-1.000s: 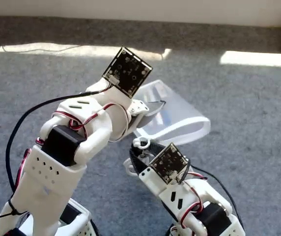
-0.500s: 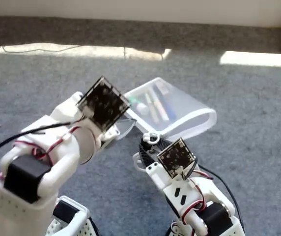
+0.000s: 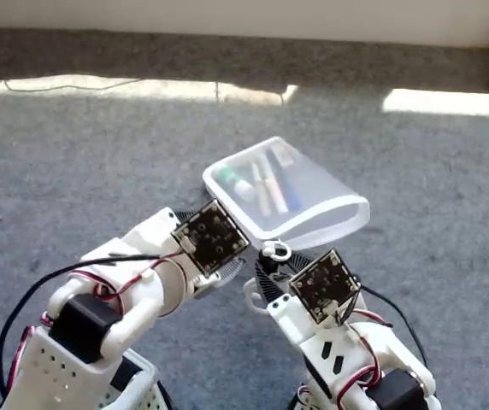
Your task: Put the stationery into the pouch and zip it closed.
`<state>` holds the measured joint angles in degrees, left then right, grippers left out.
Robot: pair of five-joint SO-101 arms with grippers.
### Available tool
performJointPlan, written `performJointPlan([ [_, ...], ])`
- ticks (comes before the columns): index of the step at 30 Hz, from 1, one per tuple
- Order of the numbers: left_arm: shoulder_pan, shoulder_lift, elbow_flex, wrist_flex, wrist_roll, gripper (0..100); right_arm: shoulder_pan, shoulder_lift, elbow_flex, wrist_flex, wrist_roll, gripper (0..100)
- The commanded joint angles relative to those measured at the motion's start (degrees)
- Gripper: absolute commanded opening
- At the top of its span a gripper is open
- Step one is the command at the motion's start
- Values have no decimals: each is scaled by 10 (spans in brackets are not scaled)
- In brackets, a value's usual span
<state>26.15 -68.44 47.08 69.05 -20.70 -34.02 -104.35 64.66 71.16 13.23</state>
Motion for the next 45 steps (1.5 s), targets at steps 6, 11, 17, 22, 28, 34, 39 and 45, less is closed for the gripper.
performJointPlan([
  [6, 29, -36, 102, -128, -5, 271, 7, -3, -55, 17, 6, 4],
  [11, 58, -34, 142, -178, -36, 271, 7, -3, -58, 36, 6, 4],
  [17, 62, -31, 186, -268, -45, 270, 5, -3, -67, 42, 6, 4],
  [22, 63, -30, 217, -335, -45, 268, 5, -3, -66, 42, 6, 4],
  [28, 96, -30, 262, -395, -43, 266, 5, -3, -66, 42, 7, 4],
  [34, 118, -30, 322, -490, -42, 200, 5, -3, -64, 37, 7, 4],
  [39, 119, -36, 349, -535, -42, 135, 5, -3, -64, 36, 7, 4],
  [45, 108, -36, 346, -534, -45, 6, 7, -3, -67, 35, 7, 4],
])
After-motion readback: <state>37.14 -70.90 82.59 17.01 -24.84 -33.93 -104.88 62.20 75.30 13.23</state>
